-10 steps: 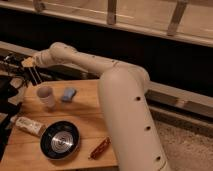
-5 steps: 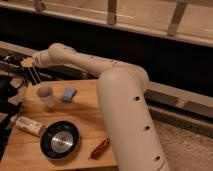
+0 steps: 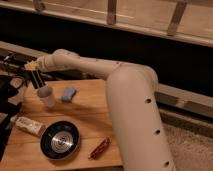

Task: Place the eraser in the ceramic cup

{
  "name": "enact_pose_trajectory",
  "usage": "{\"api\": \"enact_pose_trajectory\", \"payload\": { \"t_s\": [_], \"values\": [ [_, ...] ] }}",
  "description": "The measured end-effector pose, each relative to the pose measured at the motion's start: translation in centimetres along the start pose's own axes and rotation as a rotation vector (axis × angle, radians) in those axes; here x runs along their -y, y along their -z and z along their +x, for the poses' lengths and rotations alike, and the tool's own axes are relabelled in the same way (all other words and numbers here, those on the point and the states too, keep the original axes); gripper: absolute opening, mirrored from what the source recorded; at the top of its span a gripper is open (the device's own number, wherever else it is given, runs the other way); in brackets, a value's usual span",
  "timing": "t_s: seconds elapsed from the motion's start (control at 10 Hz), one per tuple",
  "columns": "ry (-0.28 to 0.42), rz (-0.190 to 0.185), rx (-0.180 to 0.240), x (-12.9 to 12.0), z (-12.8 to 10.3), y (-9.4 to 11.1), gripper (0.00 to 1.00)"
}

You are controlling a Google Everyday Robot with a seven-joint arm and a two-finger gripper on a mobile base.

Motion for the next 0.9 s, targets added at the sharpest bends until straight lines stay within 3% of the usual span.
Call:
{"api": "enact_pose_trajectory", "payload": {
  "t_s": [0.4, 0.9],
  "values": [
    [-0.044, 0.003, 0.013, 0.4, 2.0, 0.4, 0.0],
    [-0.051, 0.001, 0.031, 2.0, 2.4, 0.4, 0.0]
  ]
}}
